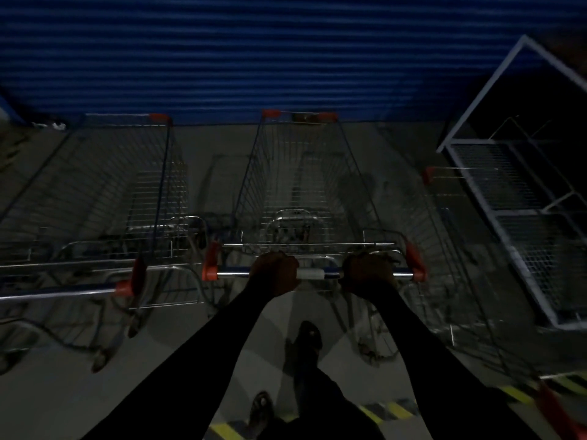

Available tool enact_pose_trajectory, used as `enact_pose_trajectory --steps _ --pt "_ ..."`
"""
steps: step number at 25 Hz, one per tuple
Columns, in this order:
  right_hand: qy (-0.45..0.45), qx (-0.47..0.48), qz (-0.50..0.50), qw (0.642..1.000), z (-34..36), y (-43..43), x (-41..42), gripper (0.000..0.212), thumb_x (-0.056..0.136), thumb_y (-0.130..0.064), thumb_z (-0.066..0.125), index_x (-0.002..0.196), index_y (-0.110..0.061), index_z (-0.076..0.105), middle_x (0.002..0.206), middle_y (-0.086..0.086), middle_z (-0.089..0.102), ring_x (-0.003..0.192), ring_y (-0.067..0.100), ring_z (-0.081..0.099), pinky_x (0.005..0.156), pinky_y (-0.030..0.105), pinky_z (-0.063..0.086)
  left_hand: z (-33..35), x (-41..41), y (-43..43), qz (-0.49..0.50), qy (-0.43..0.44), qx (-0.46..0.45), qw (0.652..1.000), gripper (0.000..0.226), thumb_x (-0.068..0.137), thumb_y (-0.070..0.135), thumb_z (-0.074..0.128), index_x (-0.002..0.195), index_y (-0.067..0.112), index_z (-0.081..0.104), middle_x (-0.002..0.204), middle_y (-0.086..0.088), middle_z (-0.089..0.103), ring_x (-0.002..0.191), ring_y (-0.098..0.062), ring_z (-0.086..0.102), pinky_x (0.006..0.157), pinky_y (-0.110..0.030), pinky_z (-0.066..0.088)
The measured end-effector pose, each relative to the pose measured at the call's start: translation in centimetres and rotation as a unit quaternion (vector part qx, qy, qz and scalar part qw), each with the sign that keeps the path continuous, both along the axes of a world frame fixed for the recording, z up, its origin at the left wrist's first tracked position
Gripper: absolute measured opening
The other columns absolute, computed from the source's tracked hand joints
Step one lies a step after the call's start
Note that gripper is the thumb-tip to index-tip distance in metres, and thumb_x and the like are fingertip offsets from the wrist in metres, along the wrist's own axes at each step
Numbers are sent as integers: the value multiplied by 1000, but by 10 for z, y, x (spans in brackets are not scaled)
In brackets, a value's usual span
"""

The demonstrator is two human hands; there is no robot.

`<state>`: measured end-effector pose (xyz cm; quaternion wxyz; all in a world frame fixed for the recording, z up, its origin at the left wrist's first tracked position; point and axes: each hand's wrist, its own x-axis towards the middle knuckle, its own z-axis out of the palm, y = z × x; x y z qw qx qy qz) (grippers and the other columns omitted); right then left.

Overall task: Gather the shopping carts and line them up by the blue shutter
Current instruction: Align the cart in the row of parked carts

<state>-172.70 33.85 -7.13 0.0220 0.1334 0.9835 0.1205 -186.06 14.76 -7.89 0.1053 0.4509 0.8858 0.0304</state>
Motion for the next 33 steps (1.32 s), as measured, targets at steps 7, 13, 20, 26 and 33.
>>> enact_pose_trajectory --steps 7,13,20,26,33 --pt "2 -7 -25 1000 -6 -27 60 31 66 -42 47 57 -15 59 53 10 57 45 29 56 49 30 43 6 68 -30 11 4 13 1000 29 71 44 66 88 21 69 90 -1 71 89 -25 66 78 -34 50" --pt "-30 -67 -26 997 9 -34 99 29 52 -42 67 52 -15 58 52 5 60 46 28 60 47 27 46 16 119 -36 26 25 -22 999 36 74 50 60 98 24 68 98 -3 69 93 -26 65 79 -33 49" --pt "83 -115 60 988 -1 -41 142 18 61 -27 58 53 -18 44 49 6 48 46 25 50 51 29 39 23 165 -52 45 16 -39 998 34 73 49 57 89 22 68 91 -5 71 90 -27 67 75 -35 51" --pt "241 -71 81 965 -1 -61 169 21 72 -17 42 51 -20 40 47 4 43 43 23 44 46 28 31 23 187 -64 62 9 -63 996 33 71 52 56 88 25 67 91 -3 71 89 -26 68 73 -34 52" --pt "108 -105 34 988 3 -84 196 22 49 -34 64 48 -17 50 48 4 54 41 25 53 43 22 40 23 208 -84 48 15 -60 997 42 68 59 51 92 28 67 94 -1 70 94 -26 65 79 -36 52"
